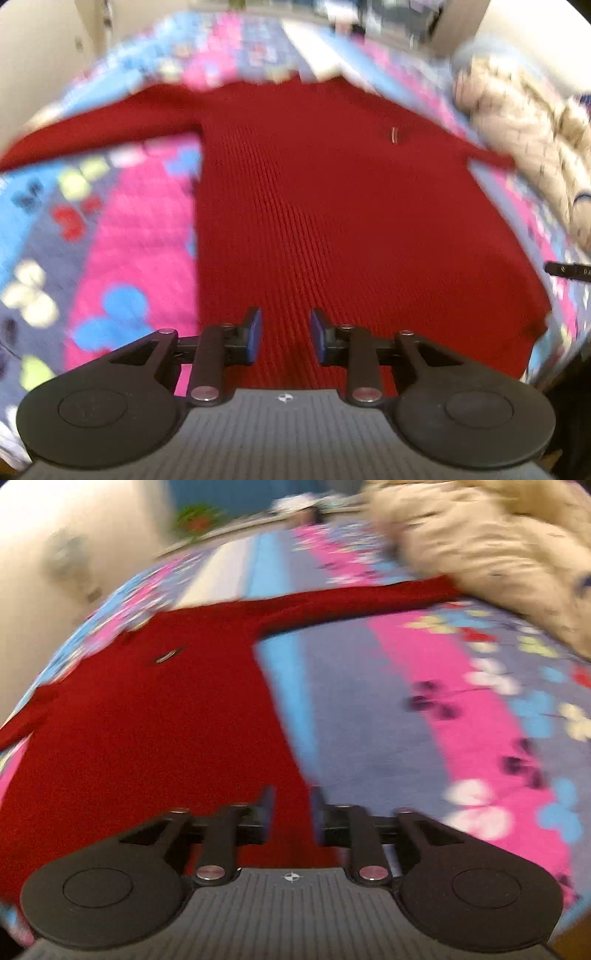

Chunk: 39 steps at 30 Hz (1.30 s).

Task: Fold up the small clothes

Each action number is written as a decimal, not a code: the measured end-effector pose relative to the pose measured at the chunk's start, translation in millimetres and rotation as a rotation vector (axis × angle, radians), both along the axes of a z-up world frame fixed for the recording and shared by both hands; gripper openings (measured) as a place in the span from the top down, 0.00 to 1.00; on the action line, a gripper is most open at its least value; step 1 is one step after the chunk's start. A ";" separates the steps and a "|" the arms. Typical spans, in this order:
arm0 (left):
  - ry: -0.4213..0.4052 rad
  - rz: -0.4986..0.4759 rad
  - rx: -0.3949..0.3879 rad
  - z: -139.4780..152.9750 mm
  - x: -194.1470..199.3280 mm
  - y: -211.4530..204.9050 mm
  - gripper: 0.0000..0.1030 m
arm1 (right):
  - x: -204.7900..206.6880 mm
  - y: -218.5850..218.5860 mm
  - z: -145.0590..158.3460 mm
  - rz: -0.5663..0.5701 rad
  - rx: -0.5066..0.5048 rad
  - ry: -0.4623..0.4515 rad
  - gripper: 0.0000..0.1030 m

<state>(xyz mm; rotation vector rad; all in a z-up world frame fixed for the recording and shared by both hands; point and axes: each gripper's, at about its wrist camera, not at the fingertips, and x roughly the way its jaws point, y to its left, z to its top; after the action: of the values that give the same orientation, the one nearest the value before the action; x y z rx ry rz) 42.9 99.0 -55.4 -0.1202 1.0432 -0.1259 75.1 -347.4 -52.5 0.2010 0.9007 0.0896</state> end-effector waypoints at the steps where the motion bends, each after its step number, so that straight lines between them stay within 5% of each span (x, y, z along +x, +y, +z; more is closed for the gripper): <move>1: 0.082 -0.003 0.028 -14.8 6.5 -4.8 0.66 | 6.4 8.0 -10.9 0.053 0.003 0.078 0.45; 3: 0.117 -0.025 0.090 -25.8 11.4 -14.7 0.66 | 13.2 22.7 -36.6 0.092 -0.081 0.222 0.44; 4: 0.092 -0.026 0.094 -21.6 11.7 -16.8 0.65 | 13.6 28.9 -36.4 0.109 -0.120 0.208 0.44; 6: 0.030 -0.014 0.047 -12.2 10.1 -14.9 0.47 | 13.7 29.3 -24.1 0.112 -0.102 0.139 0.44; 8: 0.034 -0.003 0.027 -13.1 12.0 -13.6 0.45 | 16.7 23.8 -24.8 0.085 -0.075 0.149 0.44; 11: 0.083 -0.039 0.113 -24.7 16.0 -25.8 0.43 | 16.6 29.3 -32.6 0.106 -0.136 0.182 0.42; 13: 0.048 -0.045 0.132 -19.4 14.8 -30.4 0.41 | 11.4 36.6 -27.9 0.124 -0.162 0.152 0.42; 17: -0.035 0.005 0.105 -4.8 16.5 -29.2 0.17 | 1.6 32.7 -2.0 0.062 -0.143 0.016 0.43; 22: -0.156 0.043 0.148 16.7 13.3 -31.0 0.16 | -2.4 17.6 40.8 -0.068 -0.095 -0.183 0.43; 26: -0.236 0.043 0.174 32.1 10.7 -33.7 0.16 | -10.7 12.5 83.6 -0.114 -0.168 -0.304 0.42; 30: -0.364 0.084 0.245 56.9 8.5 -33.4 0.13 | -23.2 10.3 102.4 -0.124 -0.221 -0.448 0.28; 34: -0.486 0.148 0.274 86.6 24.5 -21.3 0.10 | -7.1 -1.2 87.1 -0.209 -0.159 -0.419 0.30; 39: -0.529 0.105 0.287 106.0 76.5 -3.4 0.09 | 1.2 18.4 77.4 -0.165 -0.208 -0.395 0.30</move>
<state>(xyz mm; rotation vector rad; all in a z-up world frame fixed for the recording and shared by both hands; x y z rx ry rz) 119.4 95.6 50.6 0.1156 0.5163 0.0864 76.3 -329.0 24.8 0.0590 0.4925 -0.1150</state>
